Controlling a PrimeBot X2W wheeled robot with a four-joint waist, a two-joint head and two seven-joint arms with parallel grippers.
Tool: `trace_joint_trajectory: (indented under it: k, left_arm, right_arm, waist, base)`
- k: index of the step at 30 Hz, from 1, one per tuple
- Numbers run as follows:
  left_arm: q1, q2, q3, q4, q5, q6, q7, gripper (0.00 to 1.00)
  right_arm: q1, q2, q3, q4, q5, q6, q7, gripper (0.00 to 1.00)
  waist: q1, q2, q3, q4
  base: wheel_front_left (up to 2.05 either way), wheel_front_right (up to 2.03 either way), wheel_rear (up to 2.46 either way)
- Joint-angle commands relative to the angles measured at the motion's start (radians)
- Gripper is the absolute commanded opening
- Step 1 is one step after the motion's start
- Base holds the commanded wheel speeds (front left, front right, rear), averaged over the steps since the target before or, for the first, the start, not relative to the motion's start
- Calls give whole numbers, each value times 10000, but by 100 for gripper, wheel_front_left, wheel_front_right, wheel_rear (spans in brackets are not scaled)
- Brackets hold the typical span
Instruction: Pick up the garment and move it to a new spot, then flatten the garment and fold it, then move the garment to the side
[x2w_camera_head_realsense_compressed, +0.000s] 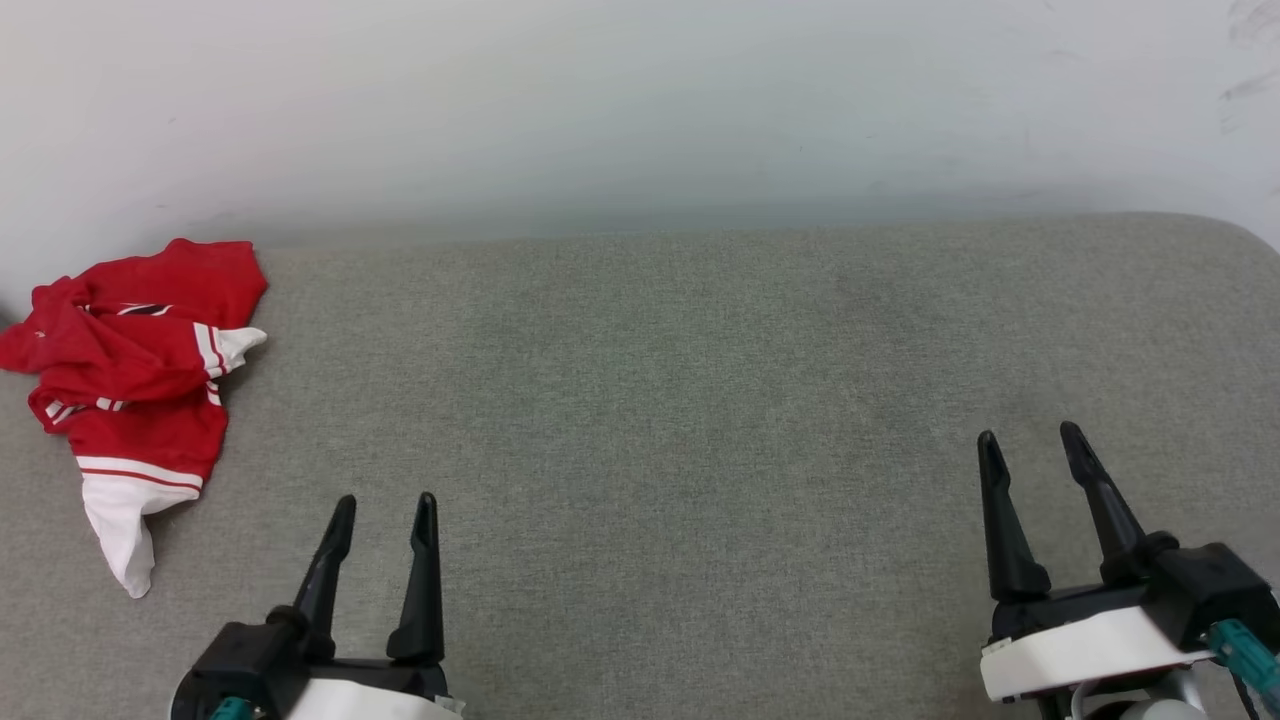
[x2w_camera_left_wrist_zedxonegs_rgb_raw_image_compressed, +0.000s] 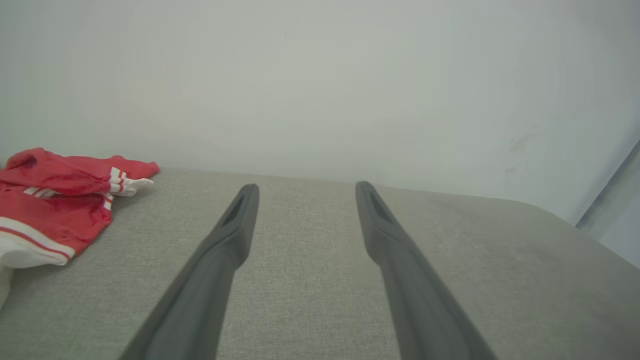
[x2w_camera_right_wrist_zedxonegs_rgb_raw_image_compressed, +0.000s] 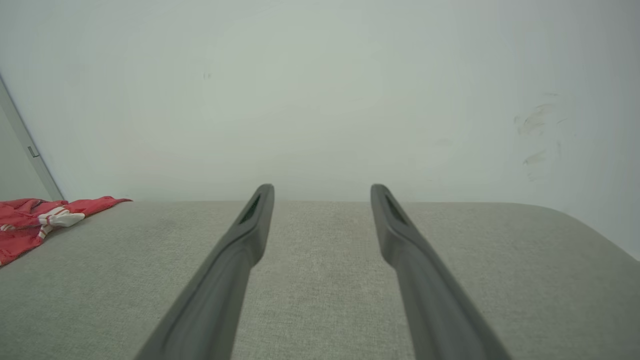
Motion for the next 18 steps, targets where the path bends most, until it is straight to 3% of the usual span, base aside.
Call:
trace_joint_trajectory:
  k: [1, 11, 18]
  left_arm:
    - [60, -16, -41, 27, 84, -50, -77, 100]
    - [53, -19, -188, 478, 651, -167, -254, 100]
    - [-41, -14, 37, 518, 251, -160, -231, 100]
  right_arm:
    - [150, 18, 2, 8, -254, -3, -69, 100]
    - [193, 21, -55, 158, -938, -3, -245, 100]
    - [253, 21, -43, 110, -576, -3, -226, 100]
  waist:
    - [-1, 0, 2, -5]
    - [-1, 0, 40, -48]
    - [-1, 0, 30, 99]
  base:
    - [0, 0, 0]
    - [0, 0, 0]
    - [0, 0, 0]
